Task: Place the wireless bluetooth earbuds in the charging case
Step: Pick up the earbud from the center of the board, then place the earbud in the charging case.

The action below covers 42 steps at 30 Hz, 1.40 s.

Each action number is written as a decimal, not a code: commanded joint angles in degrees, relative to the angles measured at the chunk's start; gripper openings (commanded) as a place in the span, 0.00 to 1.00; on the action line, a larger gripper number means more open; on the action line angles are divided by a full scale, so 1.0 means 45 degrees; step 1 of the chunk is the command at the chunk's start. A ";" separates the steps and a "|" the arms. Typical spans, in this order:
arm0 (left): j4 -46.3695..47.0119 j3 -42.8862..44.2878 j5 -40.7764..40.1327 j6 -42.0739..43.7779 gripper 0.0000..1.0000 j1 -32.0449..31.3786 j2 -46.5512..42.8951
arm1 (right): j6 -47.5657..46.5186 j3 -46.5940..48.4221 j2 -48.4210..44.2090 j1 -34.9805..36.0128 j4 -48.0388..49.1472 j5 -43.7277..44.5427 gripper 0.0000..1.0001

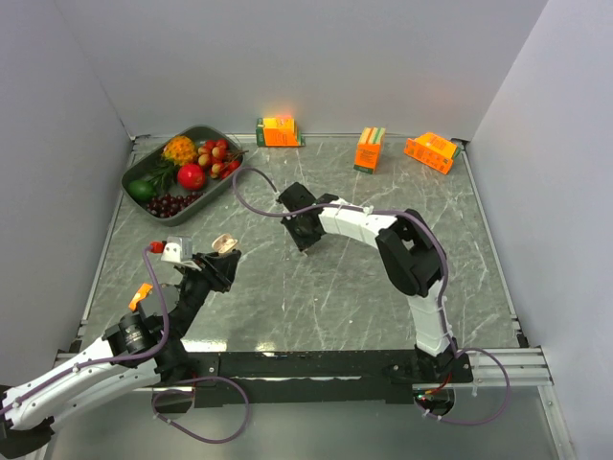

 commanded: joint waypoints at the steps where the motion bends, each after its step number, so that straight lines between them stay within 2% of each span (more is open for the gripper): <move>1: 0.0274 0.0388 -0.0197 -0.0027 0.01 -0.0061 -0.0161 | 0.0595 -0.0411 -0.1672 0.0053 0.0061 0.0283 0.00; 11: 0.0450 0.0310 -0.0470 -0.0125 0.01 -0.0061 -0.0025 | 0.1864 -0.1738 -0.4988 0.0052 0.1564 0.0907 0.00; 15: 0.1053 0.0154 -0.0432 -0.0183 0.01 -0.0061 0.0229 | 0.2295 -0.3455 -0.7372 0.0150 0.3651 0.1376 0.00; 20: 0.2361 0.0095 -0.0217 -0.0028 0.01 -0.0061 0.1321 | 0.2042 -0.5039 -1.0322 0.1144 0.5900 0.3071 0.00; 24: 0.4644 -0.0449 0.0660 0.1279 0.01 -0.0042 0.2277 | 0.1515 -0.6812 -1.2256 0.2003 0.8261 0.3798 0.00; 25: 0.6099 -0.0665 0.0952 0.1610 0.01 -0.0022 0.2454 | 0.1475 -0.7108 -1.2898 0.2122 0.8672 0.3837 0.00; 27: 0.7689 -0.1348 0.2338 0.2646 0.01 0.0017 0.3038 | 0.1397 -0.7829 -1.3487 0.2550 0.9688 0.3916 0.00; 28: 0.9262 -0.1505 0.2845 0.2861 0.01 0.0036 0.3313 | 0.1358 -0.8008 -1.3954 0.2727 0.9981 0.3974 0.00; 29: 1.0013 -0.1855 0.3739 0.3443 0.01 0.0075 0.3895 | 0.1338 -0.8164 -1.4133 0.2806 1.0255 0.4052 0.00; 31: 1.1943 -0.2053 0.4429 0.3760 0.01 0.0114 0.4562 | 0.1299 -0.8361 -1.4581 0.3041 1.0336 0.4072 0.00; 36: 1.4490 -0.1918 0.6692 0.4289 0.01 0.0368 0.6653 | 0.1163 -0.8751 -1.5227 0.3587 1.0882 0.3877 0.00; 42: 1.5779 -0.1098 0.7536 0.4016 0.01 0.0603 0.8314 | 0.1026 -0.9336 -1.5774 0.3998 1.1332 0.3818 0.00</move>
